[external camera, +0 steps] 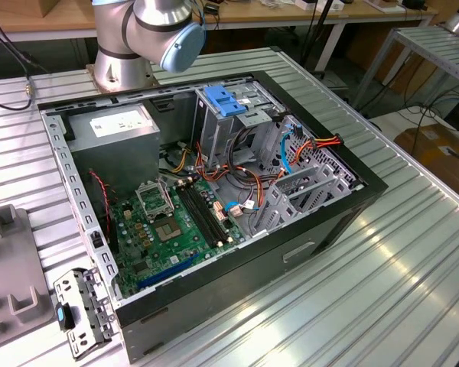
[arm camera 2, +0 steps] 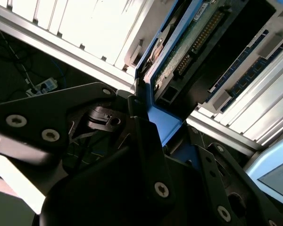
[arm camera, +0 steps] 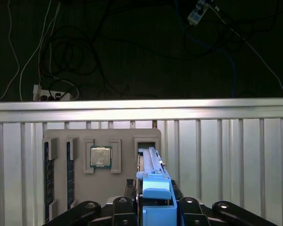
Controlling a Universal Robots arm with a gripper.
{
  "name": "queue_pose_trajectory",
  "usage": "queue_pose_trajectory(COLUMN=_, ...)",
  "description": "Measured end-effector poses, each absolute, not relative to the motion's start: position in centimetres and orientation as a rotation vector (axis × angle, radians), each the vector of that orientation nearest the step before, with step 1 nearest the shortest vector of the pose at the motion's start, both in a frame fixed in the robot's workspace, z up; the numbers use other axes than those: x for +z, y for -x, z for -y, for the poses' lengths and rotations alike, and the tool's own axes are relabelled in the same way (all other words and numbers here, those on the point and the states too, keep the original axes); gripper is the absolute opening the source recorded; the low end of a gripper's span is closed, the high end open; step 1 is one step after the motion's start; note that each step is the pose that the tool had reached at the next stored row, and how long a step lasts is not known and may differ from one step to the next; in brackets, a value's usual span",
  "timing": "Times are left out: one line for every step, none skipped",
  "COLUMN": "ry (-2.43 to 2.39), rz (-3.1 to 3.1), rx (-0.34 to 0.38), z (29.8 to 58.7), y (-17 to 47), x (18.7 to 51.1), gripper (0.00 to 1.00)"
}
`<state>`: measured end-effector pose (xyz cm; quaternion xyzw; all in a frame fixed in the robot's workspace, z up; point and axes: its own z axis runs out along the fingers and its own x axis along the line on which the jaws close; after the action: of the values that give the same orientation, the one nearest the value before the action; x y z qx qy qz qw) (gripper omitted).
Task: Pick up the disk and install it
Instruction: 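Pick up the disk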
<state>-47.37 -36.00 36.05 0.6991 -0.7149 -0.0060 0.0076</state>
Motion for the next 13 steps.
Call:
queue_pose_trajectory(ry=-2.186, rz=2.235, rx=-0.019, z=36.0, y=47.4, x=36.2, gripper=0.37)
queue_pose_trajectory(ry=-2.186, rz=2.235, rx=-0.019, z=36.0, y=47.4, x=36.3, gripper=0.37)
queue_pose_trajectory(ry=-2.186, rz=2.235, rx=-0.019, z=36.0, y=47.4, x=36.3, gripper=0.37)
queue_pose_trajectory(ry=-2.186, rz=2.235, rx=-0.019, z=36.0, y=47.4, x=36.4, gripper=0.37)
queue_pose_trajectory(ry=-2.186, rz=2.235, rx=-0.019, z=36.0, y=47.4, x=36.5, gripper=0.37)
queue_pose_trajectory(ry=-2.186, rz=2.235, rx=-0.019, z=36.0, y=47.4, x=36.6, gripper=0.37)
queue_pose_trajectory(ry=-2.186, rz=2.235, rx=-0.019, z=36.0, y=47.4, x=36.7, gripper=0.37)
queue_pose_trajectory(ry=-2.186, rz=2.235, rx=-0.019, z=36.0, y=47.4, x=36.8, gripper=0.37)
queue_pose_trajectory(ry=-2.186, rz=2.235, rx=-0.019, z=36.0, y=47.4, x=36.9, gripper=0.37)
queue_pose_trajectory(ry=-2.186, rz=2.235, rx=-0.019, z=36.0, y=47.4, x=37.0, gripper=0.37)
queue_pose_trajectory(ry=-2.186, rz=2.235, rx=-0.019, z=36.0, y=47.4, x=37.1, gripper=0.37)
queue_pose_trajectory(ry=-2.186, rz=2.235, rx=-0.019, z=36.0, y=47.4, x=37.2, gripper=0.37)
queue_pose_trajectory(ry=-2.186, rz=2.235, rx=-0.019, z=36.0, y=47.4, x=37.3, gripper=0.37)
